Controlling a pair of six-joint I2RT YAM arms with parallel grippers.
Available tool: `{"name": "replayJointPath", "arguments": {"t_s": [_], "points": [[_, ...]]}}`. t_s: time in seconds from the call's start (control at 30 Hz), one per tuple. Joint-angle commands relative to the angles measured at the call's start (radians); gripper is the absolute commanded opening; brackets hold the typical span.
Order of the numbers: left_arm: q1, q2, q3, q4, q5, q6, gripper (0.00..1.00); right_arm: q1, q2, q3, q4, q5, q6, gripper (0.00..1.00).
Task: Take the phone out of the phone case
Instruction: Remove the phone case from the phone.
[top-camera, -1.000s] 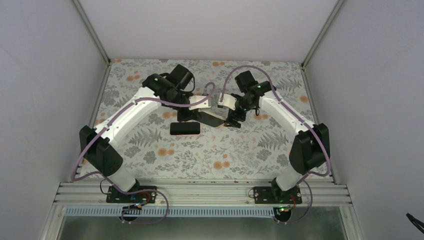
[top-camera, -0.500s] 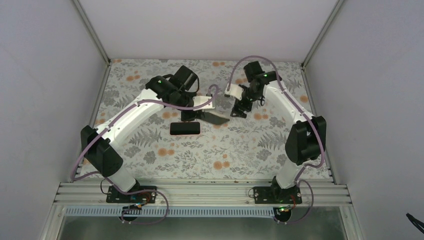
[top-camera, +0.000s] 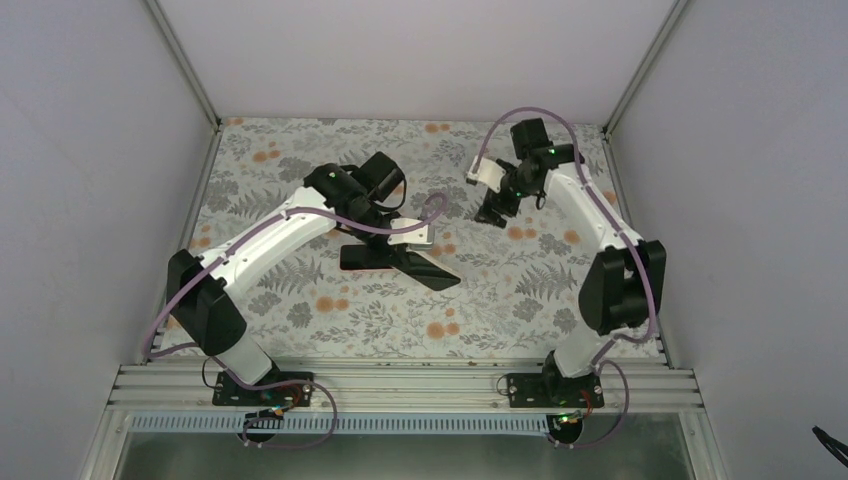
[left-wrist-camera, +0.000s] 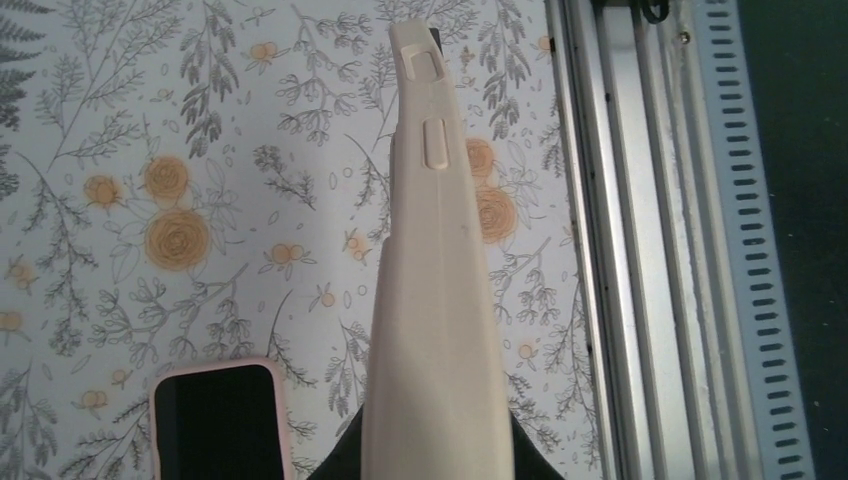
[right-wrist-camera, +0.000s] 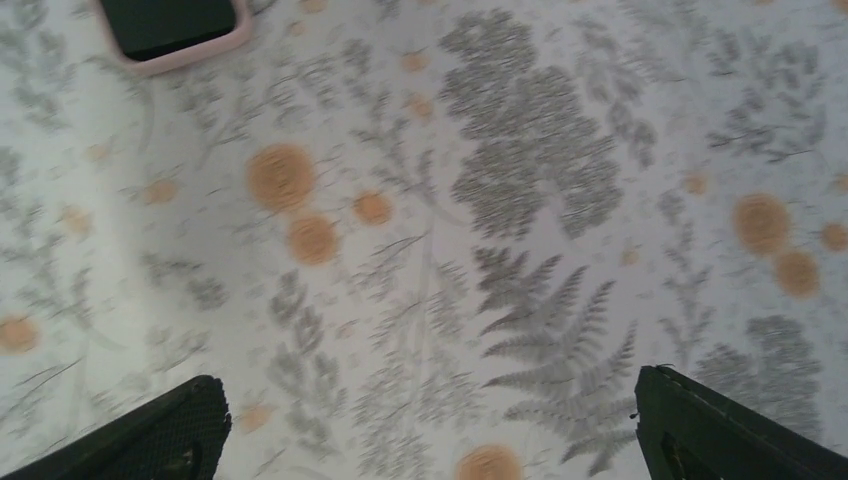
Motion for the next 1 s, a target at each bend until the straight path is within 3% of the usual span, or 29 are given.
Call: {"name": "replayJointPath", "arguments": {"t_s": [0.0, 0.4, 0.97], "points": [[0.015, -0.019, -0.002, 0.077, 0.001, 0.007, 0.02, 0.042, -0.162, -0.135, -0.091, -0.058, -0.041, 1.0], [0.042, 0.042, 0.058, 0.071, 0.056, 0.031, 0.02, 0.136, -0.322, -0.37, -0.064, -0.131, 0.03, 1.0], [0.042, 0.063, 0.087, 0.055, 0.065, 0.026, 0.02, 0.135, -0.323, -0.379, 0.008, -0.138, 0.049, 0.99]]}}
